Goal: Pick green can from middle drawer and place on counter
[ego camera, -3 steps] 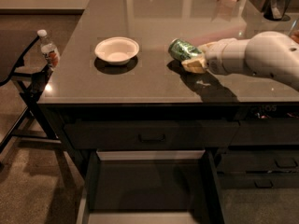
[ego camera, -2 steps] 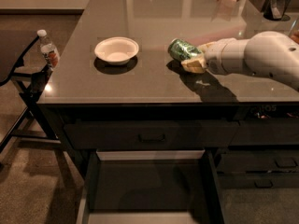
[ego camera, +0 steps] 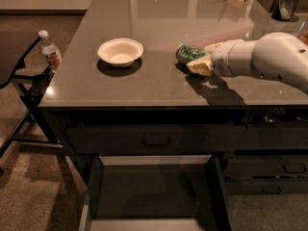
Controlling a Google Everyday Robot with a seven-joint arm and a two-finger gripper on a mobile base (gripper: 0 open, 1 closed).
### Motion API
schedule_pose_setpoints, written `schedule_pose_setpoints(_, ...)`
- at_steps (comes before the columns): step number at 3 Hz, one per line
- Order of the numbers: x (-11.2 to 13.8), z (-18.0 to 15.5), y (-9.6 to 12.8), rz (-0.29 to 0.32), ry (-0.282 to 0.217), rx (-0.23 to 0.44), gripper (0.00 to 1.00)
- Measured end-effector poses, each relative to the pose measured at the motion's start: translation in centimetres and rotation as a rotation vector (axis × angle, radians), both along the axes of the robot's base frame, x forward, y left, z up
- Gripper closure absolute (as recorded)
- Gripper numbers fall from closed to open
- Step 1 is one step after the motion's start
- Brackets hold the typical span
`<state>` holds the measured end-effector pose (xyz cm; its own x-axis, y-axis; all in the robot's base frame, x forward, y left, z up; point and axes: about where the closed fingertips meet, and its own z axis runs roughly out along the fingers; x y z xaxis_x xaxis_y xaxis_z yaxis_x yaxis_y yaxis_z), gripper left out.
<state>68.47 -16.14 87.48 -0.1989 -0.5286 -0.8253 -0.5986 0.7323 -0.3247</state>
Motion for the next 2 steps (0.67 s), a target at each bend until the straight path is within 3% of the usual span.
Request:
schedule_pose_setpoints(1,0.0,0.0,0.0,0.0,0.0,0.0,0.0)
schedule_pose_setpoints(2,0.0,0.0,0.0,0.0,0.0,0.0,0.0)
